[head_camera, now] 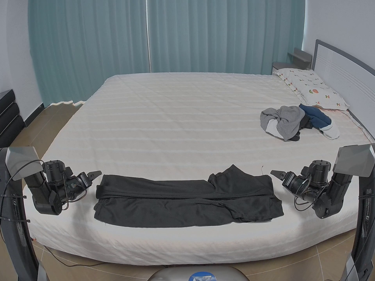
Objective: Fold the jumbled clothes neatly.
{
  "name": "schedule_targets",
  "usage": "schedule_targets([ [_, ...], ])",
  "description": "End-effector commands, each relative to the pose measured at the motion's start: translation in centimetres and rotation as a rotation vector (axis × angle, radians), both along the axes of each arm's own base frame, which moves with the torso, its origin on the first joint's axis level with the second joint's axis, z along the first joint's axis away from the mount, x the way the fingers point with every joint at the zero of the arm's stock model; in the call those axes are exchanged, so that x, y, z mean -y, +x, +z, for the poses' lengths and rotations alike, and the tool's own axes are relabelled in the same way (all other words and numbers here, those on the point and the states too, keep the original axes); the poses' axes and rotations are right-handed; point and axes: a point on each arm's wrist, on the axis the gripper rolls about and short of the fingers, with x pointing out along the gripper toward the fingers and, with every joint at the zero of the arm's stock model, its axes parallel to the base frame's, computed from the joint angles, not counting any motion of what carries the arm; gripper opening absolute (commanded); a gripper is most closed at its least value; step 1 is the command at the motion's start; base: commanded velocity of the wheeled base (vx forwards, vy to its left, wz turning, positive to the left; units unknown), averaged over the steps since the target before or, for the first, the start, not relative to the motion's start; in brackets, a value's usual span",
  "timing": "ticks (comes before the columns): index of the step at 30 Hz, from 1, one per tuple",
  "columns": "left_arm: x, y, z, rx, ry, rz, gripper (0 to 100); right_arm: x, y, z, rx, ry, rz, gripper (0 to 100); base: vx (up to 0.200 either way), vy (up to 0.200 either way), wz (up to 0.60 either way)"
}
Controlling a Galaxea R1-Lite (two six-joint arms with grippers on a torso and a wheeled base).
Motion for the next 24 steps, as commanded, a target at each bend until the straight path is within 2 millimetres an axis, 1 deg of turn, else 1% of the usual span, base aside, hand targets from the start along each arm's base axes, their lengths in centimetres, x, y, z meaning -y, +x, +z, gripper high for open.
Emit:
schedule_targets([
  [1, 3.1, 4.6, 2.6, -0.035, -0.063, 0.112, 100, 0.1, 1.8, -0.2, -0.033, 0.070, -0.032, 100, 0.000, 0.000, 0.00],
  [3, 3.8, 5.5, 2.3, -0.064, -0.098, 0.116, 100, 0.1, 2.5, -0.1, -0.051, 0.099, -0.043, 100, 0.000, 0.000, 0.00],
  [5, 3.9, 6.1, 1.8, -0.080, -0.115, 0.123, 100, 0.3, 3.1, -0.1, -0.074, 0.123, -0.059, 100, 0.000, 0.000, 0.00],
  [9, 4.0, 6.4, 0.7, -0.101, -0.116, 0.120, 100, 0.4, 4.1, -0.7, -0.106, 0.133, -0.065, 100, 0.000, 0.000, 0.00],
  [12, 4.4, 6.5, 0.0, -0.115, -0.110, 0.107, 100, 0.3, 4.4, -1.4, -0.123, 0.131, -0.066, 100, 0.000, 0.000, 0.00],
  [16, 4.7, 6.4, -0.3, -0.120, -0.098, 0.094, 100, 0.3, 4.5, -1.8, -0.129, 0.131, -0.065, 100, 0.000, 0.000, 0.00],
  [24, 4.7, 6.4, -0.6, -0.126, -0.092, 0.093, 100, 0.3, 4.6, -2.0, -0.129, 0.131, -0.065, 100, 0.000, 0.000, 0.00],
])
